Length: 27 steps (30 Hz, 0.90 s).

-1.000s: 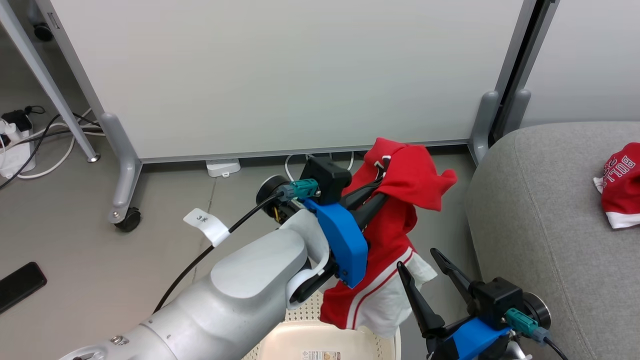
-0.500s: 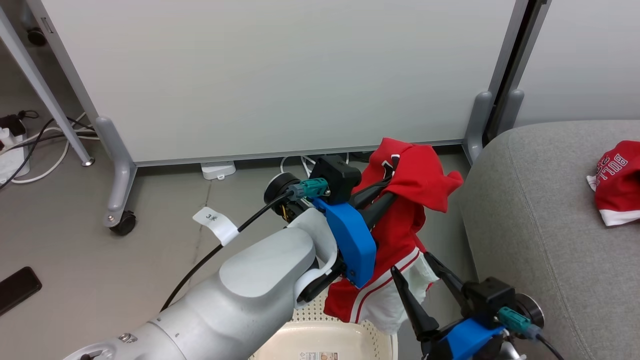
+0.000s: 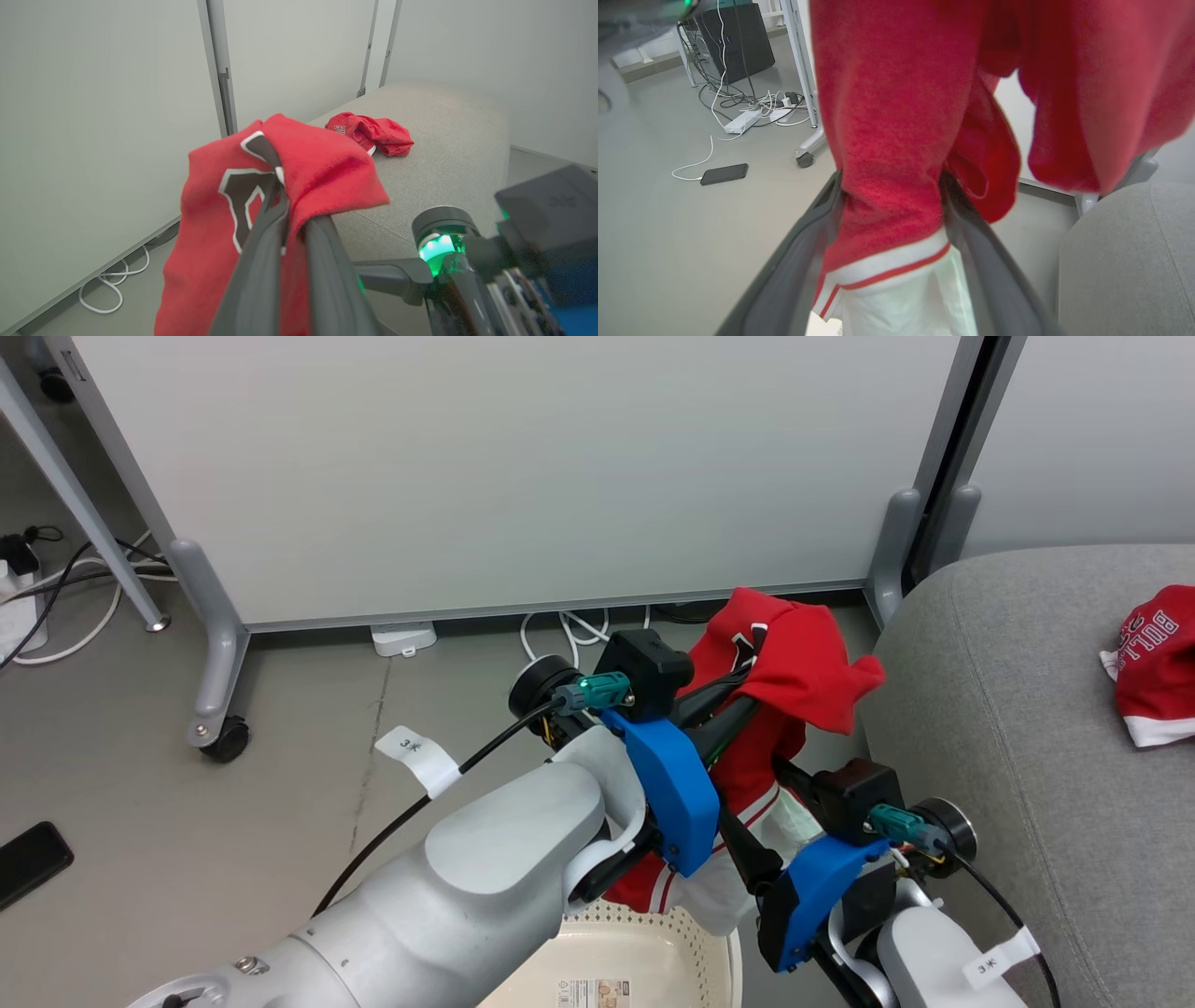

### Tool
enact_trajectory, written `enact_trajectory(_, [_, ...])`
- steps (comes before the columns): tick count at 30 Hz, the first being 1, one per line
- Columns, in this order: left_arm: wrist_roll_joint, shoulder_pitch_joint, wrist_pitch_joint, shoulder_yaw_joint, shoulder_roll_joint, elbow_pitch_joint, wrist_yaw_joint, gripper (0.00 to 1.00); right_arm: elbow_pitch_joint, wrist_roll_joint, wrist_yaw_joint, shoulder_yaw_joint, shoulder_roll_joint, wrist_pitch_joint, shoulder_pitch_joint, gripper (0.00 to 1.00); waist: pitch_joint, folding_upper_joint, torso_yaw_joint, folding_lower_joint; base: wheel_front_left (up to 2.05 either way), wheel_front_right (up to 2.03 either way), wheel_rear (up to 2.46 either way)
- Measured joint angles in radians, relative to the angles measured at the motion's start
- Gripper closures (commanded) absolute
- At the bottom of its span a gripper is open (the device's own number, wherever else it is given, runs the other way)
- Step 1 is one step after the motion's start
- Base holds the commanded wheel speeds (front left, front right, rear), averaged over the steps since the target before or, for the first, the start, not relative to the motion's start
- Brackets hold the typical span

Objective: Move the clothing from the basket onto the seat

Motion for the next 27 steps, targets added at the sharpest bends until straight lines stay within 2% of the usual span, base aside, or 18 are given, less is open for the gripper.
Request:
enact_trajectory(9, [0.012,-0.003,0.006,-0.001,-0.006,-0.009,0.0,1.0,0.214,0.095,0.0,0.085,0.0,-0.007,-0.148,0.0,0.016,0.0,0.006,0.0,0.0,0.0,0.0])
enact_trajectory(10, [0.012,-0.004,0.006,-0.001,-0.007,-0.01,0.0,1.0,0.235,0.102,0.0,0.096,0.0,-0.011,-0.162,0.04,0.016,0.0,0.006,0.0001,0.0,0.0,0.0])
enact_trajectory(11, [0.012,-0.005,0.006,-0.001,-0.007,-0.01,0.0,1.0,0.256,0.107,0.0,0.104,0.0,-0.016,-0.175,0.36,0.015,0.0,0.007,0.0,0.0,0.0,0.0])
enact_trajectory(12, [0.012,-0.005,0.006,-0.001,-0.008,-0.011,0.0,1.0,0.276,0.114,0.0,0.11,0.0,-0.024,-0.188,0.58,0.015,0.0,0.008,0.0,0.0,0.0,0.0])
enact_trajectory(13, [0.012,-0.005,0.006,-0.001,-0.008,-0.012,0.0,1.0,0.293,0.116,0.0,0.116,0.0,-0.035,-0.2,1.0,0.014,0.0,0.008,0.0001,0.0,0.0,0.0])
enact_trajectory(27, [0.012,-0.005,-0.003,-0.001,-0.006,0.009,0.0,1.0,0.416,0.152,0.0,0.163,0.0,-0.133,-0.254,1.0,-0.001,0.0,0.0,0.0001,0.0,0.0,0.0])
